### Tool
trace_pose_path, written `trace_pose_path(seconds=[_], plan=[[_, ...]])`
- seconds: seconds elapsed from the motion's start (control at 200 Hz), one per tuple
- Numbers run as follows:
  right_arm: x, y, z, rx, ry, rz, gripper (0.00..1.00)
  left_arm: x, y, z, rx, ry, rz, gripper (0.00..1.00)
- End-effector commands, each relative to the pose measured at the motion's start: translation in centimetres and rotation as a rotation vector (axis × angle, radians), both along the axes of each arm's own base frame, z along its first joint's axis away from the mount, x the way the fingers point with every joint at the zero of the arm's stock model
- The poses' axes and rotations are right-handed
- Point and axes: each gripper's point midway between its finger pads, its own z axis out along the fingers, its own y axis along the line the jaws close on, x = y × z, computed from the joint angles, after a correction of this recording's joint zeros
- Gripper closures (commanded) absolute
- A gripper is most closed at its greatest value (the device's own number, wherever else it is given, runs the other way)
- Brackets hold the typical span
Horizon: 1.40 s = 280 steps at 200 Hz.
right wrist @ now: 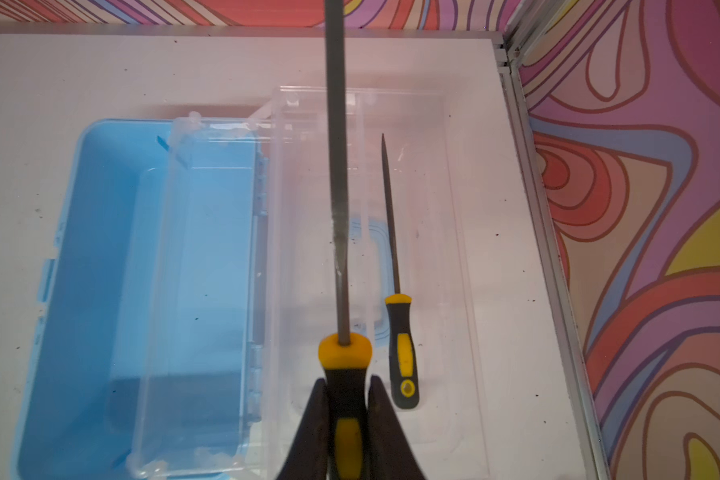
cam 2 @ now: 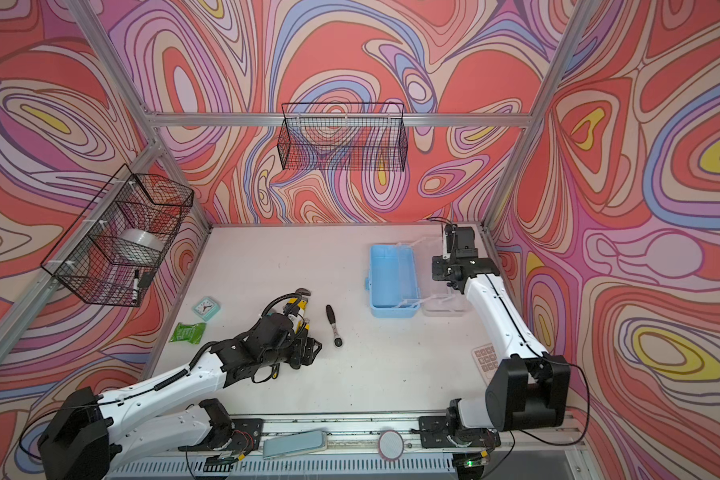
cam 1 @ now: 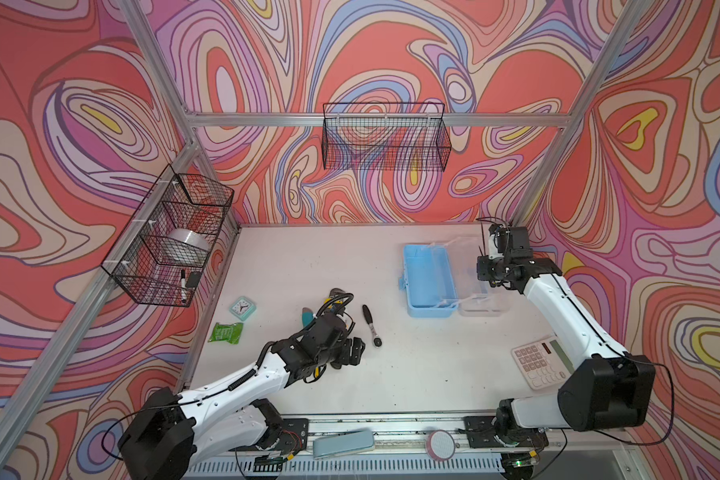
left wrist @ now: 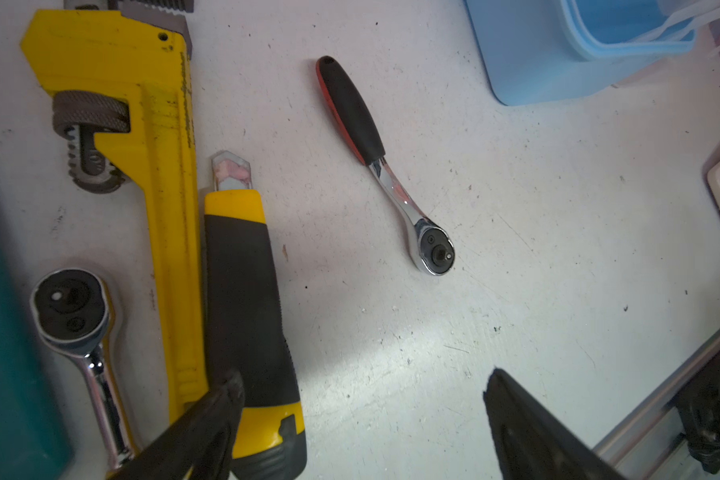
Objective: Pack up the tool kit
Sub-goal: 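Carry the file over the clear lid with the right gripper, then release the file into the lid beside the first file, then move the right gripper to the red-black ratchet on the table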
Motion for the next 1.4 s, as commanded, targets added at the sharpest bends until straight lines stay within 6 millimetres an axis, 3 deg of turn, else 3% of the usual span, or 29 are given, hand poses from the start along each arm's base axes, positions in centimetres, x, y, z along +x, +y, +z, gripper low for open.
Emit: trace_pose_path(seconds=[0.0, 0.17, 0.581, 0.676, 0.766, 0.951, 1.051, 1.252, 1.397], plan=[[0.5, -2.0, 0.4, -0.083, 0.016, -0.020, 0.98, 0.7, -0.1, 0.6, 0.007, -0.025, 0.006, 0.08], [0.4, -4.0, -2.6, -0.155, 0.120, -0.055, 0.98, 0.8, -0.3, 0.4, 0.002, -0.023, 0.001, 0.08], [0.4, -5.2, -4.9, -0.178, 0.185, -0.084, 0.97, 0.7, -0.5, 0.0, 0.000, -0.012, -0.011, 0.08], [0.3, -5.2, -5.4, -0.168, 0.204, -0.087, 0.92, 0.7, -0.4, -0.1, 0.003, -0.011, -0.008, 0.08], [0.3, -5.1, -5.4, -0.159, 0.202, -0.091, 0.81, 0.7, -0.4, -0.1, 0.006, -0.011, -0.005, 0.08], [0.4, -4.7, -3.8, -0.128, 0.148, -0.096, 0.53, 0.9, -0.4, 0.2, 0.001, -0.017, 0.006, 0.08], [0.4, -3.9, -2.3, -0.084, 0.119, -0.087, 0.44, 1.0, -0.3, 0.3, -0.003, -0.021, 0.017, 0.08], [0.3, -0.8, 1.6, -0.031, 0.011, -0.044, 0.36, 1.3, 0.4, 0.5, 0.007, -0.030, 0.060, 0.08], [0.1, 3.3, 3.1, 0.011, -0.040, 0.009, 0.33, 1.4, 1.3, 0.5, 0.027, -0.035, 0.108, 0.07]])
